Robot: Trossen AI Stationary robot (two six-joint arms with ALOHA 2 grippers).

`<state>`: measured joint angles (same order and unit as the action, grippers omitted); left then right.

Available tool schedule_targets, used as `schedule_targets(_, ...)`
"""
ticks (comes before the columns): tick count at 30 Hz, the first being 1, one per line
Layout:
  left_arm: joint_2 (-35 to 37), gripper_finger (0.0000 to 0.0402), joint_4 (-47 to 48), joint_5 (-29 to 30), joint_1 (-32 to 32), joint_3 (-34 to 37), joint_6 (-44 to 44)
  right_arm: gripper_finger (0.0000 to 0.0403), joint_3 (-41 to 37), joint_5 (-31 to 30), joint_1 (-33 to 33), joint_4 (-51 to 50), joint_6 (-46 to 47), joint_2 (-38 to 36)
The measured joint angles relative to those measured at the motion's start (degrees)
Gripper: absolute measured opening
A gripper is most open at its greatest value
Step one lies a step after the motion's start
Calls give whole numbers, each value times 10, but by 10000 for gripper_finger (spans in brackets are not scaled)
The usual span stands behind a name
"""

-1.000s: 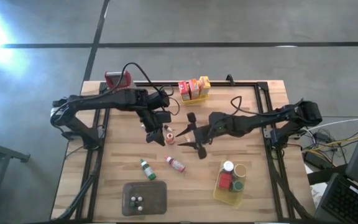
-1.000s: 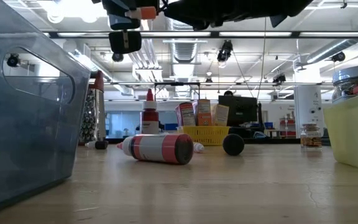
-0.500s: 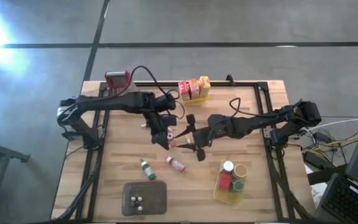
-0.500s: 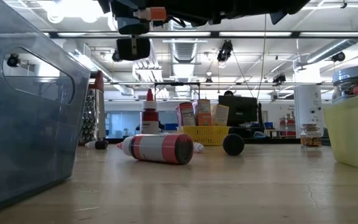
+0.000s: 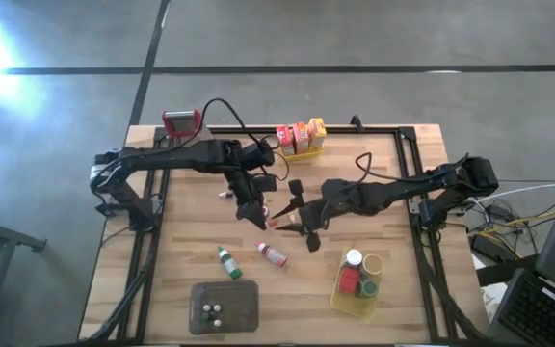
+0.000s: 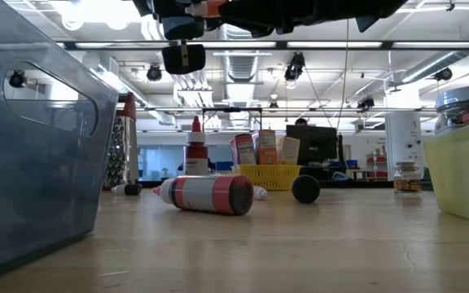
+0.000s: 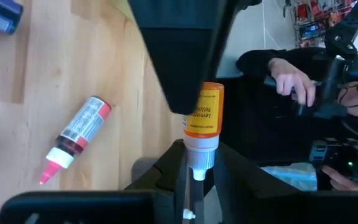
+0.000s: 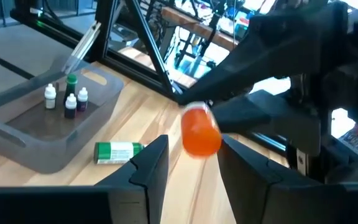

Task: Pick & Place Kitchen Items
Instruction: Put the top orange food coloring bottle into the black bin

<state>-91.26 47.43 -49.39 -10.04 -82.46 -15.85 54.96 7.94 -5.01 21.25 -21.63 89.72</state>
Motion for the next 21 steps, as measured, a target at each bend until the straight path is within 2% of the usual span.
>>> schedule_targets(14,-1,71,0,4,0,0,-2,107,0,-2,-1,19,2,0)
schedule_targets(21,-1,71,-1,5,0,1,-2,117,0,-2,-1,18,4,-1)
